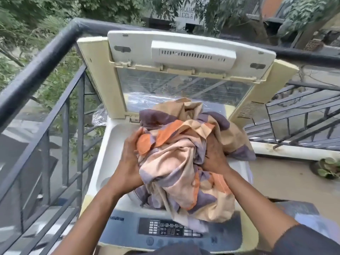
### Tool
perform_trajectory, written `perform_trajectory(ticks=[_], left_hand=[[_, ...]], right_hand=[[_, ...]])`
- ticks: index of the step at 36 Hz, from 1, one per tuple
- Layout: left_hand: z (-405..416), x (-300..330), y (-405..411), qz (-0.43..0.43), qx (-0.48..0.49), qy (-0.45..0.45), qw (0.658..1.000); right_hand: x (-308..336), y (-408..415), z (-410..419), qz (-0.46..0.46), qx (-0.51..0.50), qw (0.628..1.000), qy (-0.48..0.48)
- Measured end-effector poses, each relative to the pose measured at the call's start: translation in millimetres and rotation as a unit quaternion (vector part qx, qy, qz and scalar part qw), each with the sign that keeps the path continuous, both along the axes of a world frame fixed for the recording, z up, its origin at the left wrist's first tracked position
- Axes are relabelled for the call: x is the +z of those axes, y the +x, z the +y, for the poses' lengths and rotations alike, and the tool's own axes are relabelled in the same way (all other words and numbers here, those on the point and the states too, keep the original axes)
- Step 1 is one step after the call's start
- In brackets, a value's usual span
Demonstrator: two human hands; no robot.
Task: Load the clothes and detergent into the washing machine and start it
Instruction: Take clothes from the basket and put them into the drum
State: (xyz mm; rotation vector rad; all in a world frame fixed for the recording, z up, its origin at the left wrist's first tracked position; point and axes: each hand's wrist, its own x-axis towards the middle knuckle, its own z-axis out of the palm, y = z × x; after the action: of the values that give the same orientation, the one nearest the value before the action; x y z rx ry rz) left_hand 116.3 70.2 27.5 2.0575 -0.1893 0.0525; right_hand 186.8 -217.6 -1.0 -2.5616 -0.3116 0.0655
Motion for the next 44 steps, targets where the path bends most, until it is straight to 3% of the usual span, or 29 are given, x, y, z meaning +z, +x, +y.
perform_trajectory(ticks=[2,5,7,11,13,15,19,21,24,26,29,33,38,41,44], left_hand=[[11,-18,0,0.023,-0.035,0.090,0.995],[14,-43,-5,0.127,-0.070,0.186,0.972],[12,-59,-10,0.182,-0.083,0.231,0.952],[5,-96,-6,0.250,-0.145,0.383,0.877],[-7,-98,-2,0.307,-0.155,0.382,0.858],[-18,-89,7,0.342,-0.142,0.347,0.862],[-26,-88,23,0.270,-0.099,0.324,0.901],[-26,-95,28,0.283,-0.106,0.316,0.899],[-25,-113,35,0.330,-0.145,0.310,0.880],[-27,-126,38,0.352,-0.182,0.334,0.855],[-34,-136,35,0.419,-0.242,0.364,0.796],[-49,-149,20,0.471,-0.300,0.419,0.716],[-79,-145,4,0.456,-0.390,0.472,0.646],[-80,-149,6,0.463,-0.412,0.507,0.599],[-80,-150,9,0.406,-0.389,0.610,0.558]], right_hand=[[-14,-11,-1,-0.011,0.019,0.999,-0.025],[-31,-28,4,0.134,0.023,0.984,-0.112],[-43,-32,8,0.239,0.043,0.956,-0.163],[-77,-37,12,0.416,0.040,0.897,-0.140],[-77,-39,18,0.462,0.051,0.859,-0.214],[-73,-38,28,0.438,0.053,0.848,-0.295],[-51,-31,46,0.259,-0.006,0.921,-0.292],[-44,-28,45,0.129,-0.031,0.951,-0.278],[-40,-22,36,0.012,-0.027,0.955,-0.295],[-45,-15,25,0.028,-0.010,0.941,-0.337],[-63,-10,12,0.184,0.020,0.906,-0.381],[-97,-12,18,0.294,0.105,0.838,-0.448],[-137,-34,33,0.561,0.096,0.784,-0.248],[-141,-55,40,0.599,0.076,0.757,-0.250],[-150,-64,42,0.568,0.084,0.764,-0.293]])
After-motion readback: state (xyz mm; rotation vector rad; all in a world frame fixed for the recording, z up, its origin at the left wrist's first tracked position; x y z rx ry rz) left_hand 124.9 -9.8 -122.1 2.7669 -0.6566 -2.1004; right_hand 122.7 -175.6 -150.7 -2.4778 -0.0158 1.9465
